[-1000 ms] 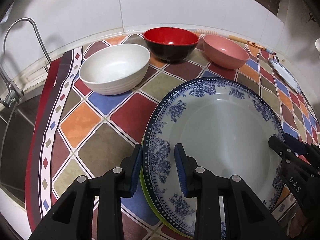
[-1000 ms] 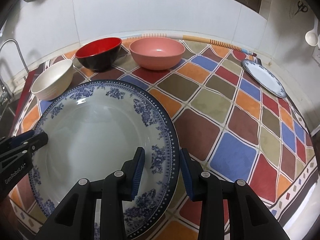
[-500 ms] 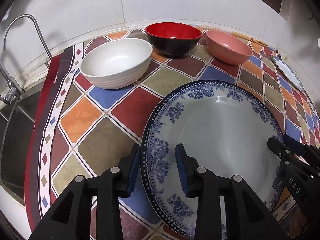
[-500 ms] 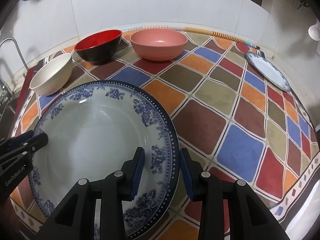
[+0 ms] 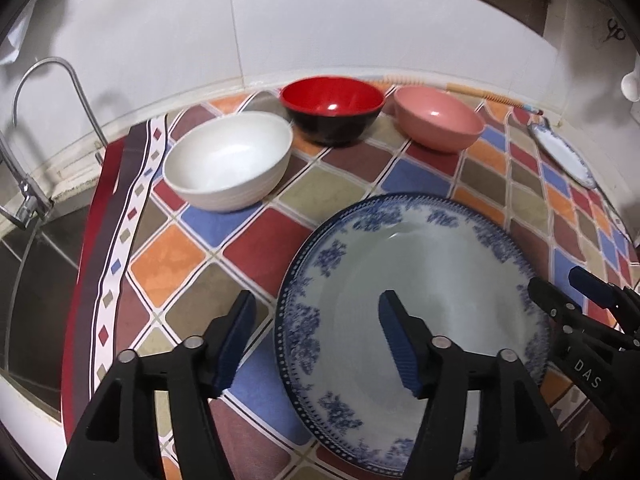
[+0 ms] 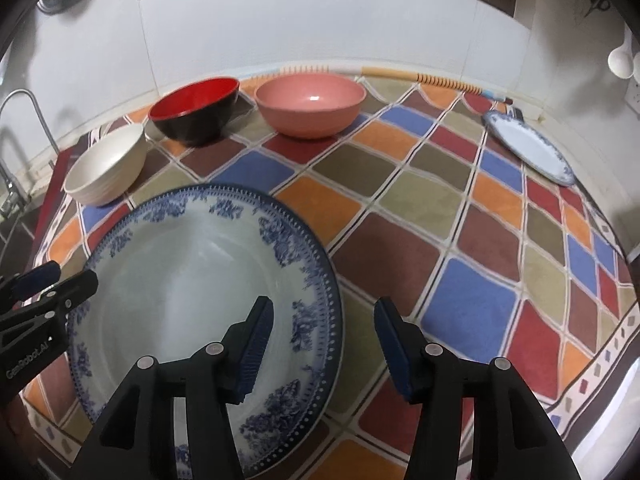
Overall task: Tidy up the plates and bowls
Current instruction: 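Lower the stacked plates onto the cloth and open the grippers, then move both grippers to the small blue-floral plate by the wall corner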
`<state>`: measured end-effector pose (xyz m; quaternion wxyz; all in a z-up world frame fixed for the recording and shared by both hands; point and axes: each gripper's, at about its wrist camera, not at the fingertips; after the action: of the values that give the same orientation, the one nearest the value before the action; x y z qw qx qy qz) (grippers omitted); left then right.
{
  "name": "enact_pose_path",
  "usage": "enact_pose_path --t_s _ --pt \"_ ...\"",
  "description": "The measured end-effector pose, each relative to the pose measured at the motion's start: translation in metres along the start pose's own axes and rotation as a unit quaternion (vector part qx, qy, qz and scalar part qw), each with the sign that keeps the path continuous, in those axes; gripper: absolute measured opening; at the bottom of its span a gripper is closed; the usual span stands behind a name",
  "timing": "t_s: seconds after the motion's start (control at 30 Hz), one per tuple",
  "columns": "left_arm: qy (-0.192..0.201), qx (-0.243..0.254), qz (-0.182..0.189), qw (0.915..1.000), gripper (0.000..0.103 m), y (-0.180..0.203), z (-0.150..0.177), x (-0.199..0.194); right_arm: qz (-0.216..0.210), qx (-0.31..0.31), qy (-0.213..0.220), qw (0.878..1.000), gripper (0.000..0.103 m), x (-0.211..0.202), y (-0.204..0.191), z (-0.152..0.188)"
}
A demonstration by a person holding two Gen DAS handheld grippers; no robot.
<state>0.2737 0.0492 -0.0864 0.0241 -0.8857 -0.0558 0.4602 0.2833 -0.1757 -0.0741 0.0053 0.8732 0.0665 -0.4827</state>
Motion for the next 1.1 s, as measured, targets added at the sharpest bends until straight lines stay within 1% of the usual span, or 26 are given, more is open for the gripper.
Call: enact_pose_path --t_s 0.07,0.27,0.37,0.57,0.73,0.9,1.03,1.1 --pt "0.009 0.002 0.008 0.9999 0.069 0.002 -0.005 -0.006 0.0 0.003 0.007 1.0 0.063 -0.005 0.003 -0.002" --pt "0.043 0.022 0.034 0.9983 0.075 0.021 -0.023 -0.025 0.019 0.009 0.032 0.999 0.072 -0.025 0.016 -0.01" --pt "0.055 0.035 0.049 0.9967 0.075 0.036 -0.037 -0.029 0.035 0.018 0.048 0.998 0.076 -0.037 0.03 -0.016" --pt "0.069 0.068 0.08 0.992 0.077 0.079 -0.063 -0.033 0.064 0.049 0.058 0.995 0.076 -0.049 0.065 -0.027" --pt "0.059 0.092 0.117 0.9871 0.077 0.122 -0.083 -0.03 0.092 0.076 0.059 0.991 0.076 -0.057 0.103 -0.036" --pt "0.065 0.127 0.122 0.9822 0.077 0.166 -0.101 -0.026 0.123 0.097 0.062 0.986 0.076 -0.065 0.147 -0.049" --pt "0.058 0.148 0.134 0.9781 0.077 0.199 -0.121 -0.02 0.145 0.108 0.064 0.981 0.076 -0.069 0.177 -0.06" --pt "0.054 0.157 0.139 0.9763 0.077 0.215 -0.131 -0.017 0.15 0.111 0.062 0.98 0.076 -0.069 0.192 -0.066"
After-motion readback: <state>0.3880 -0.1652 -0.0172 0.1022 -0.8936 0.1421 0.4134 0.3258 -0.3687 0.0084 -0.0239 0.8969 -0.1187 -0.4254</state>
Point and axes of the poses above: each gripper's, at about its wrist camera, not at the fingertips, and x roughly the way its jaws point, y to its right, z to its underside, and after that the axes turned 7 degrees about -z, right-handed
